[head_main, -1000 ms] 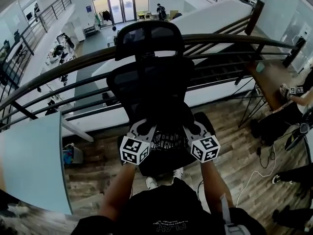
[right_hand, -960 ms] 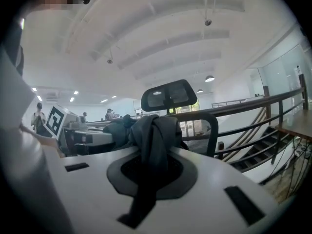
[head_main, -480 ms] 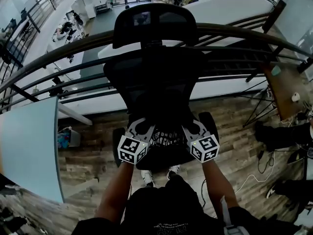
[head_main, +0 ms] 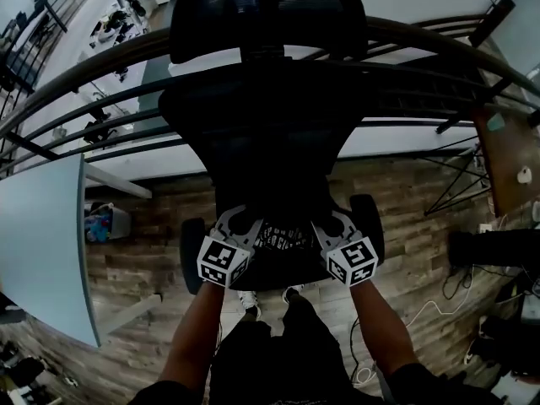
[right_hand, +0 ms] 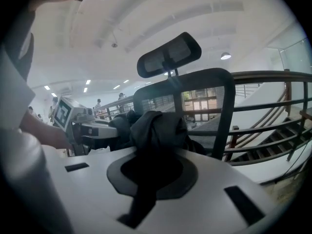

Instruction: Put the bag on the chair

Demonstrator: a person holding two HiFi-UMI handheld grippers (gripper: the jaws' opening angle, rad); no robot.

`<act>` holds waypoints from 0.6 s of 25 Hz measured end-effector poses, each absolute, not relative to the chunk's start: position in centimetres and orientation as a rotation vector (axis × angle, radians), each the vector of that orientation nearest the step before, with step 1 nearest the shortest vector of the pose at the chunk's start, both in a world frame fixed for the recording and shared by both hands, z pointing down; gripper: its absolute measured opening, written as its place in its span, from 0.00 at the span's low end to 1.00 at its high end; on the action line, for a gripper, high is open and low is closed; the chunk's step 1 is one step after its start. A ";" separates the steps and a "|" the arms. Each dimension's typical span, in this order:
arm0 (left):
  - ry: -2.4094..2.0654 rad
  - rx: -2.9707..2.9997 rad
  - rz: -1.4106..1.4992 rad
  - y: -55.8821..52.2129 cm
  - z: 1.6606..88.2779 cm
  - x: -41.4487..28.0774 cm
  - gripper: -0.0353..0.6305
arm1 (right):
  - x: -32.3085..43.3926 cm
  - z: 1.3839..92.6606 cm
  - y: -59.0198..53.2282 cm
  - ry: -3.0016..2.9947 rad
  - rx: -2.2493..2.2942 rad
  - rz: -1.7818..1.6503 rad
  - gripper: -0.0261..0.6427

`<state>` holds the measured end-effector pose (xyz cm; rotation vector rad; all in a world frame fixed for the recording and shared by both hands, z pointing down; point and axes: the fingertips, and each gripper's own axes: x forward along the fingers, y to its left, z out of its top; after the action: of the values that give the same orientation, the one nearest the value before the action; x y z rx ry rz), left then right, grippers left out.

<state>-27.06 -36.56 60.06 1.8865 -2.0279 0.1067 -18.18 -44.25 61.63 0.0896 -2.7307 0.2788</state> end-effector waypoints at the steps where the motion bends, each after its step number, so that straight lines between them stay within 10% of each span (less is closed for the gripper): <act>1: -2.022 1.883 0.115 -37.0 60.8 -27.4 0.13 | -18.5 62.3 -44.7 -2.723 0.073 0.273 0.08; 15: -1.989 1.734 0.091 -38.4 69.8 -29.1 0.13 | -20.1 71.2 -46.6 -2.617 0.041 0.344 0.08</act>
<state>-29.07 -38.36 69.76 1.7344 -1.9895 0.0910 -20.06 -46.59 71.25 0.0406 -2.6167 0.3438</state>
